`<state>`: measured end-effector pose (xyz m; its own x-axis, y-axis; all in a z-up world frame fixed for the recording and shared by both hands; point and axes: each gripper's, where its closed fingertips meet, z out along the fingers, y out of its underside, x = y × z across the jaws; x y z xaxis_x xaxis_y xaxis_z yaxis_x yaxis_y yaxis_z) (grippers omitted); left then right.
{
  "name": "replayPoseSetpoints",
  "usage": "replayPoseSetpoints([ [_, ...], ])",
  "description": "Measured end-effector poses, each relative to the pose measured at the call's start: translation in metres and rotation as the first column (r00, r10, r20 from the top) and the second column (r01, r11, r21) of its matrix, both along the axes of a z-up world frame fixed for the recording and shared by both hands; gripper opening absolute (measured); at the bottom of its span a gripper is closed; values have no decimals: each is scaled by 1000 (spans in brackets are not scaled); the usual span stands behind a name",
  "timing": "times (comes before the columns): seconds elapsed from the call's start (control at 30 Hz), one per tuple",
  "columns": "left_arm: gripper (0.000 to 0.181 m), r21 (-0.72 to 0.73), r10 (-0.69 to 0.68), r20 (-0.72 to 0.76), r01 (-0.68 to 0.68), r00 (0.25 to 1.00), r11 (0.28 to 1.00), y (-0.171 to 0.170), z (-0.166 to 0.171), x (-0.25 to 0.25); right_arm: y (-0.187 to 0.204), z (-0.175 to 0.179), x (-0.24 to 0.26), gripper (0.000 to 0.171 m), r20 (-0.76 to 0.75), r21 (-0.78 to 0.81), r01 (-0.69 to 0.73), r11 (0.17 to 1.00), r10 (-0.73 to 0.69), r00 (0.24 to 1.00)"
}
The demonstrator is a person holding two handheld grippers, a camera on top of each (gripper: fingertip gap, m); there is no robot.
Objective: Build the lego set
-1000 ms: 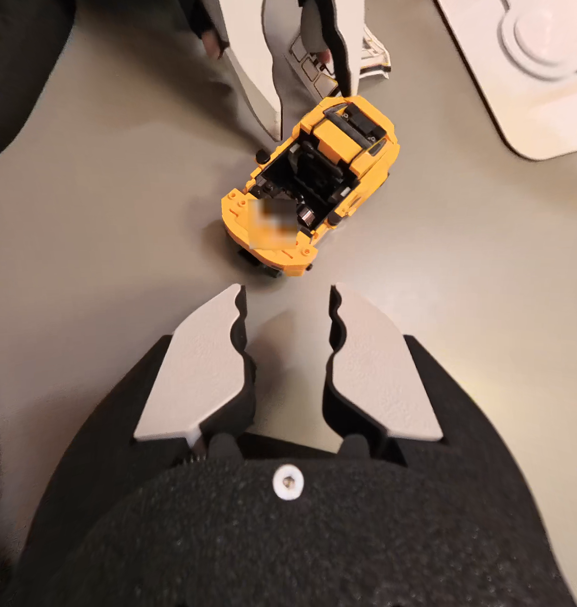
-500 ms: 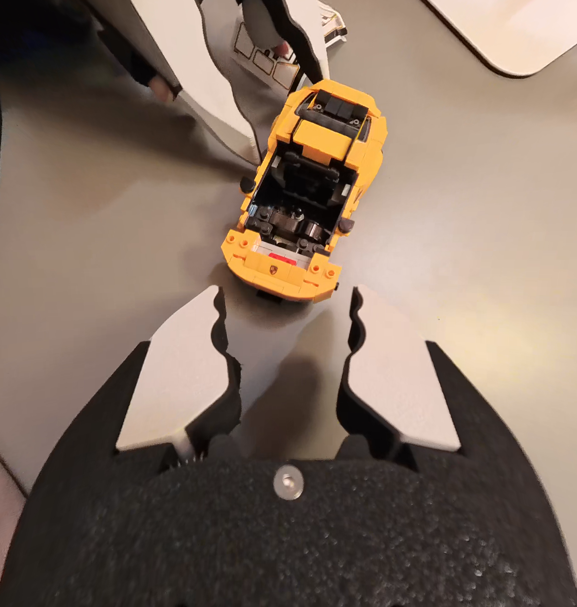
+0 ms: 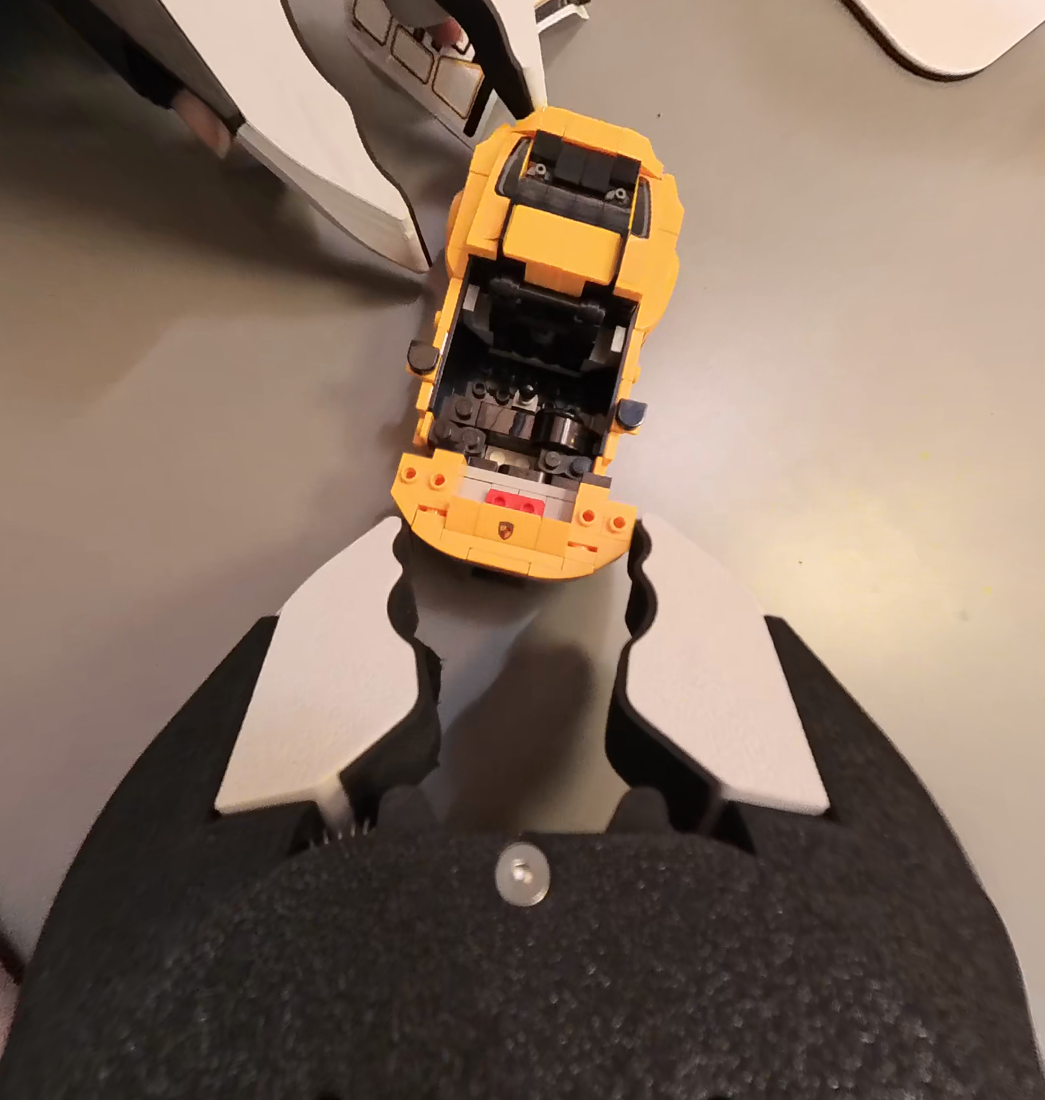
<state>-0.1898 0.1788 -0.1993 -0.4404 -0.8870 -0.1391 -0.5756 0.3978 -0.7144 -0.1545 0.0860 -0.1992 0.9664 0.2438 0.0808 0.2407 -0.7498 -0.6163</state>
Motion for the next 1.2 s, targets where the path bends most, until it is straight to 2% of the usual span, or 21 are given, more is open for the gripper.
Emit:
replayPoseSetpoints([
  [0.3, 50, -9, 1, -8, -1, 1000, 1000, -1, 0, -2, -3, 0, 4, 72, 15, 3, 14, 1000, -14, 1000],
  [0.57, 55, -25, 23, 18, -23, 1000, 999, 0, 1, 2, -7, -5, 0, 84, 28, -13, 52, 999, -52, 998],
  [0.8, 56, -25, 23, 9, -23, 1000, 999, -4, -2, 3, -2, -7, -1, 77, 33, -6, 79, 997, -79, 996],
  [1.03, 51, -16, 28, -14, -28, 1000, 999, -1, -3, -1, 0, -8, 3, 76, 50, -87, -7, 996, 12, 999],
  [1.2, 47, -10, 41, -41, -41, 998, 999, 5, -3, -7, 8, -9, 14, 75, 60, -140, -179, 974, 189, 980],
])
